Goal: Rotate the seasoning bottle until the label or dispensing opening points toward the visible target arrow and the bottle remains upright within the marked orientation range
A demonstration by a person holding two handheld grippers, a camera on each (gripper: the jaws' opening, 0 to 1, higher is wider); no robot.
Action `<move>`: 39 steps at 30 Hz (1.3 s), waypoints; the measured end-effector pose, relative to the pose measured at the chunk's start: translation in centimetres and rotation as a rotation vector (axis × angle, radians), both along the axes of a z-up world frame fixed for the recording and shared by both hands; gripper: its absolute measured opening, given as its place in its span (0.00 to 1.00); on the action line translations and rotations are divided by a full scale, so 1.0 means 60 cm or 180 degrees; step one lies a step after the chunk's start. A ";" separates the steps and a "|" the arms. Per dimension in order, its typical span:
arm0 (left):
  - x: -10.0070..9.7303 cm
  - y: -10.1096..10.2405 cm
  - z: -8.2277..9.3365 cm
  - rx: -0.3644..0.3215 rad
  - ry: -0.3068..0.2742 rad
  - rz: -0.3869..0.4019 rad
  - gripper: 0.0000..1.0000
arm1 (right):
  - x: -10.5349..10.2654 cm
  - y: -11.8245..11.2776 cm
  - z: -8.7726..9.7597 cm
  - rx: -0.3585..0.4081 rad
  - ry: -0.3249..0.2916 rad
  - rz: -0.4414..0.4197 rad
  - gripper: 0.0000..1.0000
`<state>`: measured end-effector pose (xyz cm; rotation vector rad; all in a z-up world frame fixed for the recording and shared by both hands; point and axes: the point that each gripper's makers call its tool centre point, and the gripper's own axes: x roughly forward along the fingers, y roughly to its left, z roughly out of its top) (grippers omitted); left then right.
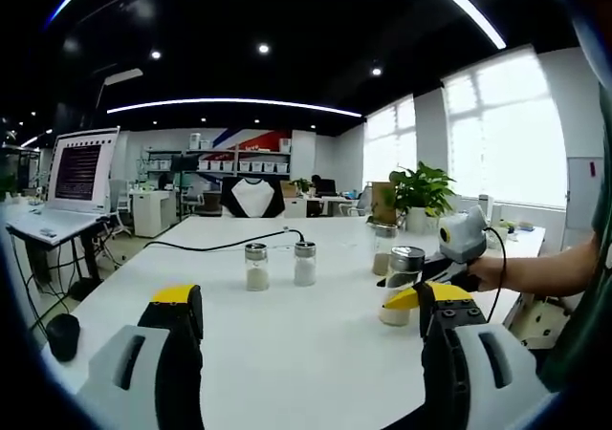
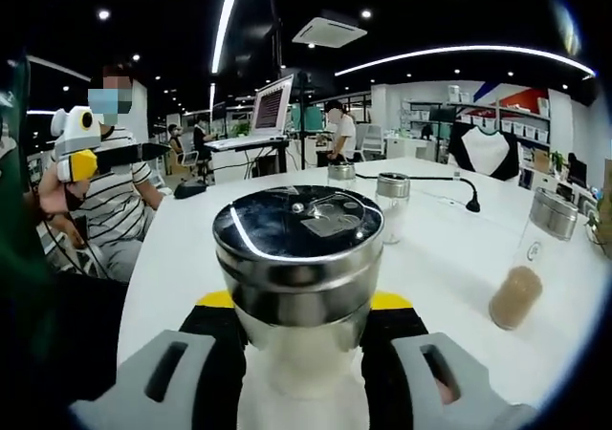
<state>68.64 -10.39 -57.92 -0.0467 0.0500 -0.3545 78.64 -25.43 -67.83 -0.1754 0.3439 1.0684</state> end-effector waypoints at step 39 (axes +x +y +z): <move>0.006 -0.016 0.004 -0.0051 0.0018 -0.0081 1.00 | 0.011 -0.019 -0.005 -0.0125 0.0110 -0.1234 0.45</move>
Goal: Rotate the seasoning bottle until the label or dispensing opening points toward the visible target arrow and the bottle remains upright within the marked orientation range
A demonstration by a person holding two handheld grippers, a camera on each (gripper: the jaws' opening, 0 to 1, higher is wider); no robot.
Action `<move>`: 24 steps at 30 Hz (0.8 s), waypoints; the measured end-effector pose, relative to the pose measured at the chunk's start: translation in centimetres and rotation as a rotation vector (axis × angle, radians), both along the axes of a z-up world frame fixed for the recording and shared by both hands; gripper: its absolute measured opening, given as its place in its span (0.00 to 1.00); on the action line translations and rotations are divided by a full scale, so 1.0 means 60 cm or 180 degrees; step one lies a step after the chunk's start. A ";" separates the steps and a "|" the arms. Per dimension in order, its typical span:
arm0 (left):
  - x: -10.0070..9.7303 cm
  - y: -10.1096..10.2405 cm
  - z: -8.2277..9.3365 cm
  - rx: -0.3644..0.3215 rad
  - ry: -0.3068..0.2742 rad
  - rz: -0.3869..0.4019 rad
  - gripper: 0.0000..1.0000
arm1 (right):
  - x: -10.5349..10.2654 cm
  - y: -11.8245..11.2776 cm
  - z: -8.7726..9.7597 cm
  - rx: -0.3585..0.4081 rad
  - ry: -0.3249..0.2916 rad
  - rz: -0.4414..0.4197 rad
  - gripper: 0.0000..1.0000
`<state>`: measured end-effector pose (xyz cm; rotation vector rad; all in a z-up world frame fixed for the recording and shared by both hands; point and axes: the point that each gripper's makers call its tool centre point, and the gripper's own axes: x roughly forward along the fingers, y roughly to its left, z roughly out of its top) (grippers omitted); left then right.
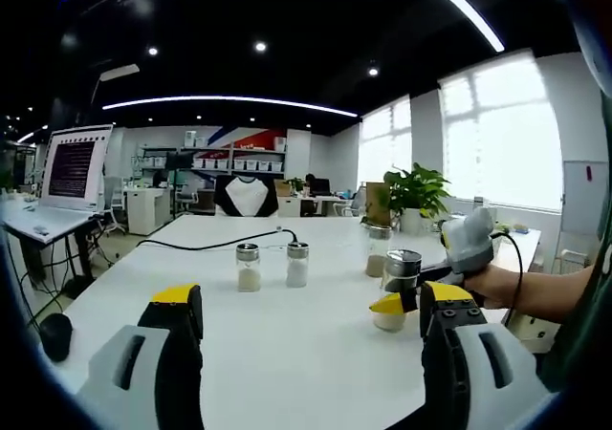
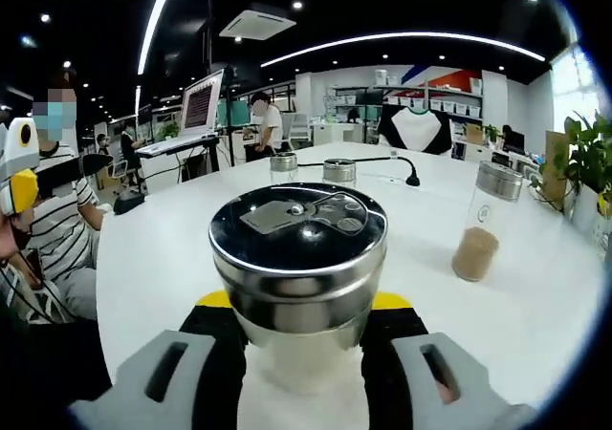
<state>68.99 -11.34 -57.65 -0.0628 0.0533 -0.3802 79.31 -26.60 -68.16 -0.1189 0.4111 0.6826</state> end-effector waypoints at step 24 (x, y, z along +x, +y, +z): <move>-0.001 0.008 -0.007 -0.0074 0.0078 0.0030 1.00 | 0.003 -0.012 0.001 0.0019 0.0042 -0.0395 0.61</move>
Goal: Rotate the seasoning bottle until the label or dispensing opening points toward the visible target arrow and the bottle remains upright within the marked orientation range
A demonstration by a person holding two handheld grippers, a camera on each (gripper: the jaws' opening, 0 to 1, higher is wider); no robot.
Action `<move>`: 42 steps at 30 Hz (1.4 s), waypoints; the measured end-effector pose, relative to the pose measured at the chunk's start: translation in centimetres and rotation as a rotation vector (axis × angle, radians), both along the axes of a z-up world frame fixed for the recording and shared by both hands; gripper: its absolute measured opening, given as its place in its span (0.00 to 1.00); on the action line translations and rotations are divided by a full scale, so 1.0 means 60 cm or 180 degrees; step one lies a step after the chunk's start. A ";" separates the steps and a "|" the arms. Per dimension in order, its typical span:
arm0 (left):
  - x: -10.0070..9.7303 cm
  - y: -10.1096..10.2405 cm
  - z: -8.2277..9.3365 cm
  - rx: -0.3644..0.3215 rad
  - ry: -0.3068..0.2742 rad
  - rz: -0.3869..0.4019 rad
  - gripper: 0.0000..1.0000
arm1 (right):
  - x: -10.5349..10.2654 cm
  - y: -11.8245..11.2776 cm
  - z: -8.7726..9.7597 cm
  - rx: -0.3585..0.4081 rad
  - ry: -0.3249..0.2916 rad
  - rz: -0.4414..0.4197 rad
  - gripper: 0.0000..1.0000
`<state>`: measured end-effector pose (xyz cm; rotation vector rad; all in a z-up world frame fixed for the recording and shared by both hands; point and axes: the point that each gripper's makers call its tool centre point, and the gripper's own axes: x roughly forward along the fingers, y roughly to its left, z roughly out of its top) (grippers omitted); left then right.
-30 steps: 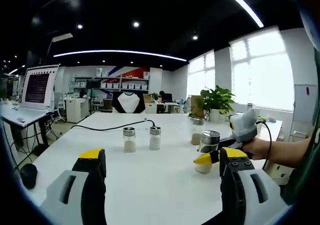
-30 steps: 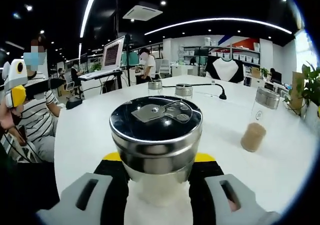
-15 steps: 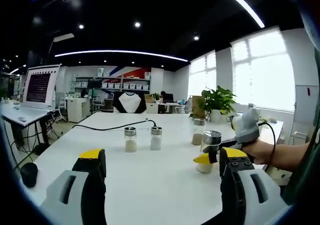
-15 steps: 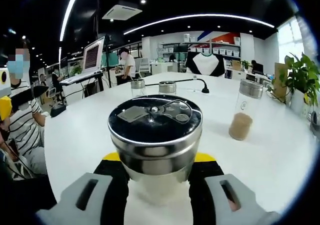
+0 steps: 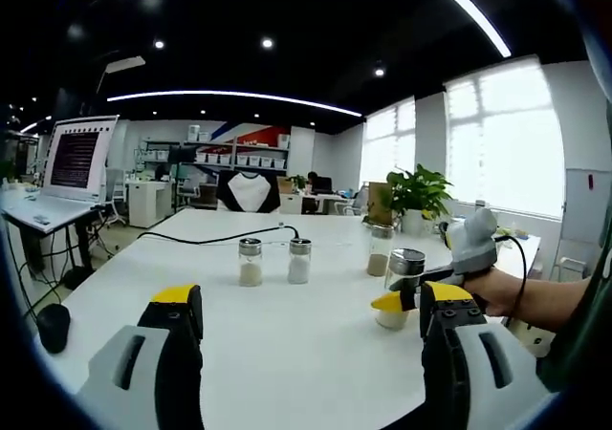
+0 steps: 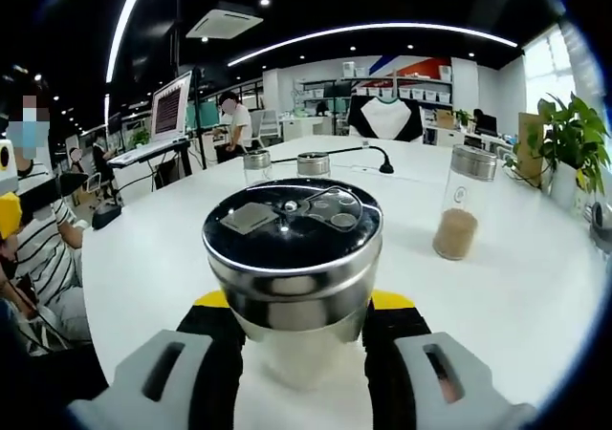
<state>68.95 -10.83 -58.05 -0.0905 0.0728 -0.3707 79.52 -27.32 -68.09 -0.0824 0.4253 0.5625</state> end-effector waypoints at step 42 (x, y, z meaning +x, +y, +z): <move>0.000 0.014 0.004 0.0037 -0.0025 0.0022 0.99 | -0.030 0.021 0.033 0.0476 -0.0177 0.1806 0.55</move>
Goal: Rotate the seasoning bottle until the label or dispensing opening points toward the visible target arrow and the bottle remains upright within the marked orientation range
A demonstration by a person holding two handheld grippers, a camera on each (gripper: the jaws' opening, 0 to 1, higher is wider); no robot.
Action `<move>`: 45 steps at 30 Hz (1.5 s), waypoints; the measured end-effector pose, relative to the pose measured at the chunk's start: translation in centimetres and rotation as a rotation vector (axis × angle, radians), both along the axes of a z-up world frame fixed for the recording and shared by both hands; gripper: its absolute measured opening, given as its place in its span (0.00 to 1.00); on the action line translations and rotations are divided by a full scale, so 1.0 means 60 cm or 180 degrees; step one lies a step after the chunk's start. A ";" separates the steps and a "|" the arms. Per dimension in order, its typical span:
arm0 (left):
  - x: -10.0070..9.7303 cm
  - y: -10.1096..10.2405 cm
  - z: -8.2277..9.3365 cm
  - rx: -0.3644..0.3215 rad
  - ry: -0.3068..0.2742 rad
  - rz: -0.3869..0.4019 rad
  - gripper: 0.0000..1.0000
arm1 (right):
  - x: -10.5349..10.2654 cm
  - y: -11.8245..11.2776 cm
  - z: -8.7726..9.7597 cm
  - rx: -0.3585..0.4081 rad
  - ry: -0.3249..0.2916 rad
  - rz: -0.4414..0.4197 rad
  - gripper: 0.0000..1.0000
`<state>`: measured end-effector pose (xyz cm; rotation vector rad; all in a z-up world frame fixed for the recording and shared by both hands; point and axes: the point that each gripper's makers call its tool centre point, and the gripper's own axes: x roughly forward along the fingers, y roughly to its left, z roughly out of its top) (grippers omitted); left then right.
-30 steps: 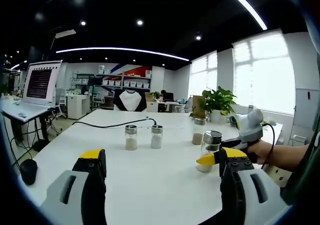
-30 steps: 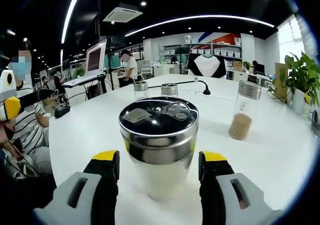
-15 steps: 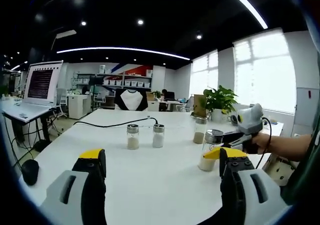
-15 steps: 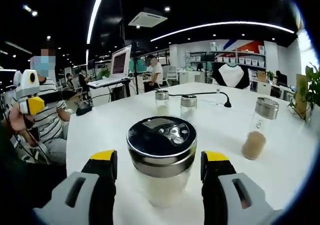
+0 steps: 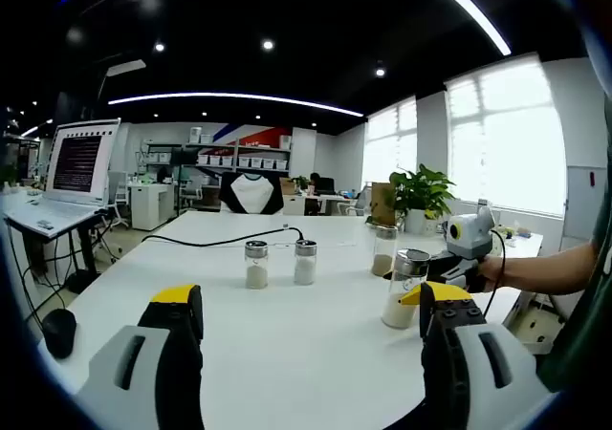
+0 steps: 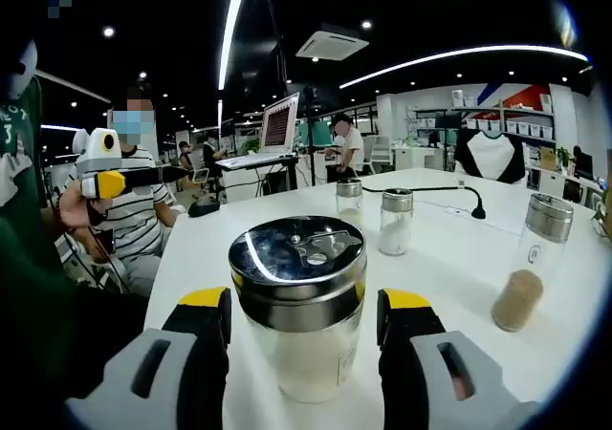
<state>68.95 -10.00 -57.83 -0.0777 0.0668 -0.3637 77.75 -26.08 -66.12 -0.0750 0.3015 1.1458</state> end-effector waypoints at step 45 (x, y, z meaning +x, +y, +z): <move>-0.011 -0.002 0.014 0.0073 -0.0005 -0.0027 1.00 | 0.020 0.003 -0.002 -0.0059 -0.0133 -0.0735 0.43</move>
